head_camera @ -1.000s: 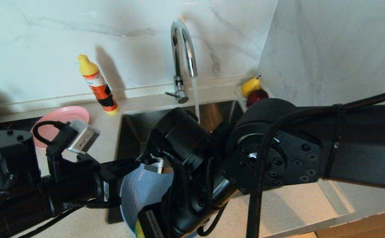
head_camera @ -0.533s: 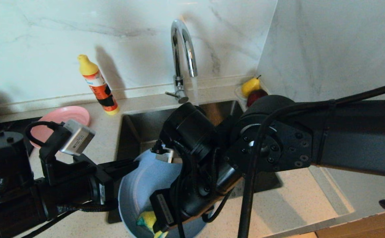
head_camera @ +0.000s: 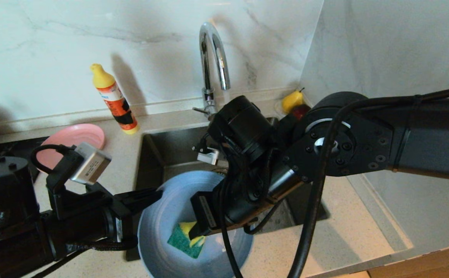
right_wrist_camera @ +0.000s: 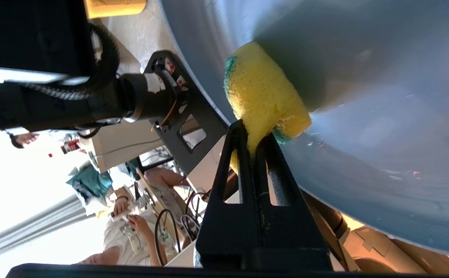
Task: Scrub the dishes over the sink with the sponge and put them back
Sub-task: Wipe the plate
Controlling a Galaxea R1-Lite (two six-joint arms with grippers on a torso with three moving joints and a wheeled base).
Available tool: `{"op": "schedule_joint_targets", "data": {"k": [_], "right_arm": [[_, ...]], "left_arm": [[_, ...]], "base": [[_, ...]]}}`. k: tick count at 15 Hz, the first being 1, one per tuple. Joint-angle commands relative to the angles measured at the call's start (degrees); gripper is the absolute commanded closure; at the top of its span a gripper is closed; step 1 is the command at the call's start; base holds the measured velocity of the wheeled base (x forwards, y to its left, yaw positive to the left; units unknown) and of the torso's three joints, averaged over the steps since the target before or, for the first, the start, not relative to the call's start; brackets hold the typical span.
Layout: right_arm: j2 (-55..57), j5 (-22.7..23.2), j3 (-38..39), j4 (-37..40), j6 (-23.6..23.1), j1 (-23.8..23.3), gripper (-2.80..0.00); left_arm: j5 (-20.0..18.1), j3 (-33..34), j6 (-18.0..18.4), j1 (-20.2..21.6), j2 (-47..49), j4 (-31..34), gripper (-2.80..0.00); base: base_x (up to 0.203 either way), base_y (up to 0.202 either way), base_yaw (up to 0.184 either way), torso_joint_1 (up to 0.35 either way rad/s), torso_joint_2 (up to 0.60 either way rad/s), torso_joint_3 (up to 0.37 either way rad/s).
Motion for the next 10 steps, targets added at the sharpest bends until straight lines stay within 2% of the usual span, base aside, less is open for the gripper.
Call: {"op": "schedule_joint_targets", "data": {"k": [1,10], "right_arm": [[-0.3,0.1,0.0,0.0,0.1,-1.2,0.00],[1.3,0.1,-0.2,-5.7,0.1,-0.9,0.00]], "left_arm": [[-0.1,0.1,0.1,-0.1,-0.1,-0.2,0.00],[-0.2,0.3,-0.1,-1.8,0.2,-0.2,0.00]], "base": [[0.000,0.000,0.000,0.000,0.00,0.000],[0.000,0.000,0.000,0.000,0.00,0.000]]}}
